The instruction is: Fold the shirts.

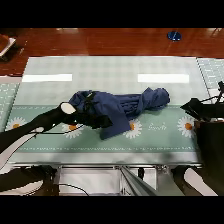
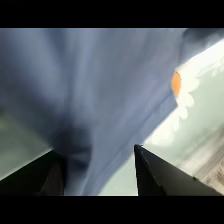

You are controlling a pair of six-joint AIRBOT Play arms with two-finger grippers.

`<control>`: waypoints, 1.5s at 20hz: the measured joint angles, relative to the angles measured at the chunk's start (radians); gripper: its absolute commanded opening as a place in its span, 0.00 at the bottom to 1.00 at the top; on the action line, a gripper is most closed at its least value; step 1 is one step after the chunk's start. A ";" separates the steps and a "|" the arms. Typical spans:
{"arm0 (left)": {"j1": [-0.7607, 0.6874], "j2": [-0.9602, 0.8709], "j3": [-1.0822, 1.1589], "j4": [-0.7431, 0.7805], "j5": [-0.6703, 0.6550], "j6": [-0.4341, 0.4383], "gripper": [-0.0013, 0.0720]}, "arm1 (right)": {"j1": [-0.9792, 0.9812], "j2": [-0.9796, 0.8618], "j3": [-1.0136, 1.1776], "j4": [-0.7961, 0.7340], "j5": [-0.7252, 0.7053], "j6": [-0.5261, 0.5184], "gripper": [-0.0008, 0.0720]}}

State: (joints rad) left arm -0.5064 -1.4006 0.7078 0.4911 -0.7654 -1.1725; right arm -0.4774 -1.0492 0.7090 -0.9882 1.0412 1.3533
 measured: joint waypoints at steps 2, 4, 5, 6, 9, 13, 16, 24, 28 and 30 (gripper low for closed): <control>0.004 -0.032 0.048 0.013 -0.051 -0.021 0.04 | 0.039 -0.011 0.005 0.001 -0.038 0.004 0.57; 0.014 -0.049 0.083 0.027 -0.092 -0.024 0.04 | 0.074 -0.049 0.026 0.006 -0.067 0.010 0.57; 0.022 -0.053 0.099 0.032 -0.103 -0.023 0.04 | 0.089 -0.075 0.040 0.009 -0.071 0.013 0.57; 0.031 -0.058 0.112 0.037 -0.117 -0.021 0.04 | 0.103 -0.108 0.058 0.012 -0.076 0.016 0.57; 0.056 -0.063 0.133 0.045 -0.151 -0.019 0.04 | 0.141 -0.220 0.130 0.023 -0.073 0.019 0.57; 0.071 -0.064 0.143 0.048 -0.174 -0.016 0.04 | 0.194 -0.370 0.233 0.037 -0.049 0.020 0.57; 0.075 -0.064 0.145 0.051 -0.177 -0.016 0.04 | 0.232 -0.476 0.315 0.045 -0.044 0.021 0.57; 0.103 -0.049 0.169 0.051 -0.188 -0.018 0.04 | 0.320 -0.638 0.537 0.080 0.026 0.004 0.04; 0.218 0.049 0.325 0.050 -0.205 -0.018 0.04 | 0.332 -0.596 0.781 0.069 0.111 -0.006 0.04; 0.302 0.126 0.468 0.047 -0.205 -0.018 0.04 | 0.332 -0.544 0.953 0.059 0.138 -0.002 0.04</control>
State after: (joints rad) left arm -0.2043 -1.2747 1.1759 0.5385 -0.9703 -1.1900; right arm -0.1452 -1.5932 1.6623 -0.9291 1.1790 1.3514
